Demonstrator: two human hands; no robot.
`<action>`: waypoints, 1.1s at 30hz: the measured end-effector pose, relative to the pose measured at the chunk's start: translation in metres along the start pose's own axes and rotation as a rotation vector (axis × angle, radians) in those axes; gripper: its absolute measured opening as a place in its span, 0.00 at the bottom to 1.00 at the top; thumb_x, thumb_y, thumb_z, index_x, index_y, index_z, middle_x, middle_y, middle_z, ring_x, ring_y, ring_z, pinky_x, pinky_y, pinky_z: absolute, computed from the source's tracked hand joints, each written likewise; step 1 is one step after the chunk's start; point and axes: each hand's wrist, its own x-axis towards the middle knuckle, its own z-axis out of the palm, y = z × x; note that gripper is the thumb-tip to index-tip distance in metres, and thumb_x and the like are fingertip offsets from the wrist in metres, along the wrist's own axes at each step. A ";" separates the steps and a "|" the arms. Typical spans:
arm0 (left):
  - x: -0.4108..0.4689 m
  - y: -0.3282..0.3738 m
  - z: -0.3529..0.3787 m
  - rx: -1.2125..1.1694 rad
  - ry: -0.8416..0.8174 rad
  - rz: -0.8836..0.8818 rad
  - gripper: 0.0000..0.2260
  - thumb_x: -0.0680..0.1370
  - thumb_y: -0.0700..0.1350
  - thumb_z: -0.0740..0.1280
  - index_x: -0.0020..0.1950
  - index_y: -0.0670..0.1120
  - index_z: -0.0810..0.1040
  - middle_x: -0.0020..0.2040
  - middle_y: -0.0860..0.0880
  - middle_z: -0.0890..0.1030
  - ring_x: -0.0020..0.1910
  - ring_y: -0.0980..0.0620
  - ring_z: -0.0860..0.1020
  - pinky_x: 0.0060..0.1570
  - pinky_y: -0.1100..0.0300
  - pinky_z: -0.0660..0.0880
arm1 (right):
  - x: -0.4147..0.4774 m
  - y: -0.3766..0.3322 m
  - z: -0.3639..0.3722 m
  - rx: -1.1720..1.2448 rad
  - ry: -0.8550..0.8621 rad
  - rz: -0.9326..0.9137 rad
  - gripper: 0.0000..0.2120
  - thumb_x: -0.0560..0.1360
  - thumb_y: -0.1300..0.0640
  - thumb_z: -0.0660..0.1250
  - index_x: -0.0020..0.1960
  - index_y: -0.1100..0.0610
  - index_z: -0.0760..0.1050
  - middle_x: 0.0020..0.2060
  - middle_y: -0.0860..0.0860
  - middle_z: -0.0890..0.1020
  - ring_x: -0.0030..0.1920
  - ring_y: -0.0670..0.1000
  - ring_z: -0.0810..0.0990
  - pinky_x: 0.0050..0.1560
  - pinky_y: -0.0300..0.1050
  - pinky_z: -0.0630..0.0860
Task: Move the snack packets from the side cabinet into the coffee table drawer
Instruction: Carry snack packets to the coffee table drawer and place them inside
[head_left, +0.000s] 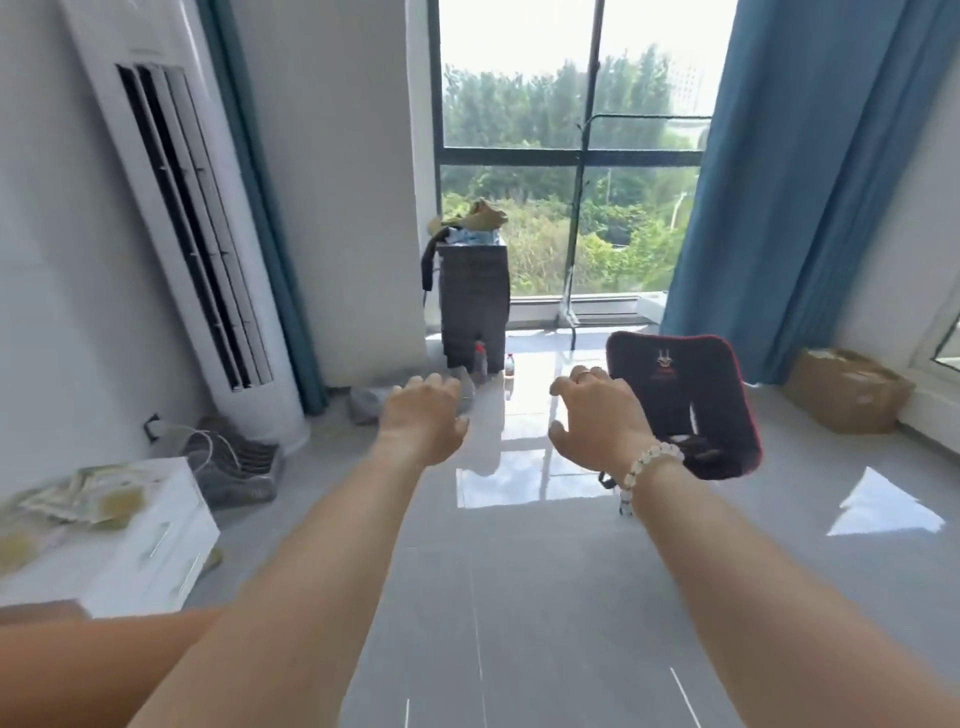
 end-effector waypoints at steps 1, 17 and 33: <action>0.008 -0.016 0.007 0.003 -0.017 -0.046 0.18 0.80 0.54 0.58 0.66 0.47 0.69 0.64 0.46 0.73 0.64 0.45 0.71 0.60 0.52 0.68 | 0.019 -0.010 0.008 0.015 -0.011 -0.048 0.21 0.76 0.52 0.60 0.68 0.56 0.68 0.65 0.53 0.71 0.66 0.54 0.68 0.64 0.48 0.65; 0.125 -0.205 0.046 0.076 -0.044 -0.644 0.18 0.80 0.52 0.58 0.66 0.45 0.70 0.64 0.46 0.73 0.63 0.45 0.71 0.58 0.52 0.68 | 0.318 -0.150 0.079 0.181 0.029 -0.640 0.16 0.75 0.54 0.61 0.61 0.58 0.72 0.61 0.54 0.73 0.63 0.54 0.70 0.62 0.46 0.66; 0.161 -0.436 0.103 0.142 -0.087 -1.035 0.19 0.81 0.53 0.56 0.69 0.47 0.68 0.63 0.46 0.75 0.63 0.45 0.72 0.55 0.54 0.69 | 0.470 -0.377 0.143 0.284 0.016 -1.031 0.16 0.76 0.54 0.61 0.62 0.58 0.71 0.57 0.53 0.74 0.59 0.53 0.72 0.58 0.44 0.68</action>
